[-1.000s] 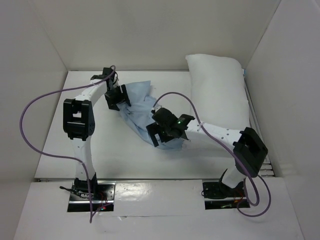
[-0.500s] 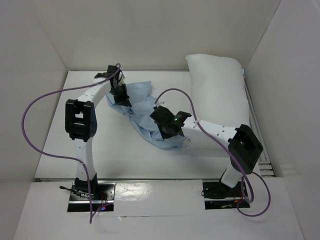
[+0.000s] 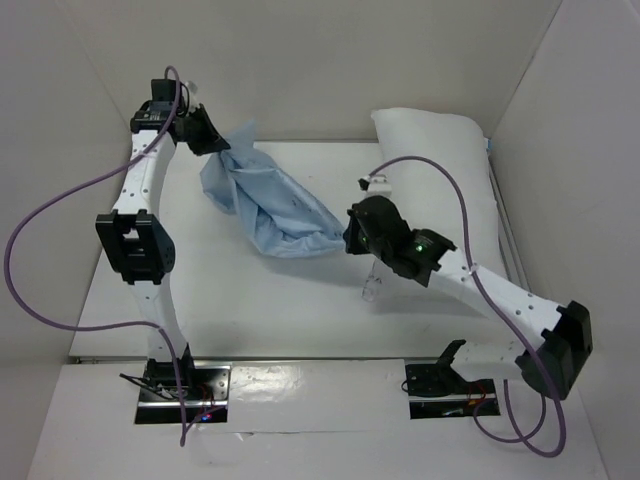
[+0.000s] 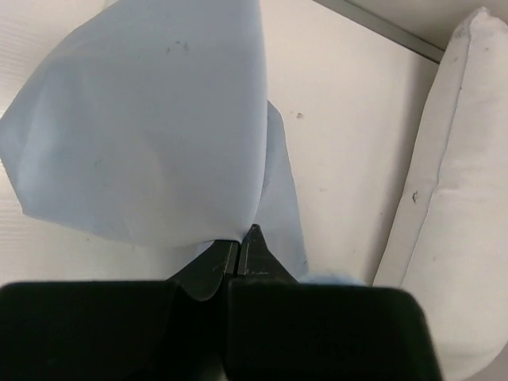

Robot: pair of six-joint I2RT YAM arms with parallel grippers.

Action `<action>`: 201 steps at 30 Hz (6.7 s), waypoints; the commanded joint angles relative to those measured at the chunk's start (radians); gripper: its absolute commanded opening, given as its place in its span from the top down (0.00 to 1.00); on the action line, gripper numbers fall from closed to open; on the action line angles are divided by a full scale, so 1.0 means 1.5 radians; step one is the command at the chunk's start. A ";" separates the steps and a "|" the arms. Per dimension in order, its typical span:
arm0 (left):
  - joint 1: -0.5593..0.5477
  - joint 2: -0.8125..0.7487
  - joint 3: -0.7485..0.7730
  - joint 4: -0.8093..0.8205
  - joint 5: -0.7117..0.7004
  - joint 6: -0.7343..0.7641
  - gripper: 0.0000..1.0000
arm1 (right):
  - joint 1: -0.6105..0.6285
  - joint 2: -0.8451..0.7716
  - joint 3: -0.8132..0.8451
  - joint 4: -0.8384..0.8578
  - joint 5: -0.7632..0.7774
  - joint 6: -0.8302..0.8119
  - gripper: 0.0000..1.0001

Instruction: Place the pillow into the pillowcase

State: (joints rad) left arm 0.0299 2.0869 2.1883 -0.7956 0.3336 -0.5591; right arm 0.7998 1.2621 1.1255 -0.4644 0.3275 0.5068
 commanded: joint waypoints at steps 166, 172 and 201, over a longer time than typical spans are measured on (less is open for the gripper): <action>-0.525 0.060 -0.273 0.049 -0.282 0.079 0.49 | -0.439 0.224 0.253 -0.124 -0.100 -0.117 0.00; -0.512 0.053 -0.240 0.013 -0.306 0.079 1.00 | -0.439 0.324 0.341 -0.117 -0.126 -0.148 0.00; -0.144 -0.159 -0.387 0.045 -0.012 -0.034 1.00 | -0.313 -0.071 -0.061 -0.002 -0.306 -0.242 1.00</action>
State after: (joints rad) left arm -0.2428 1.9091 1.6348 -0.7620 0.2687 -0.5537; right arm 0.2909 1.2472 1.1027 -0.5152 0.0013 0.2192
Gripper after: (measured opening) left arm 0.033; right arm 0.012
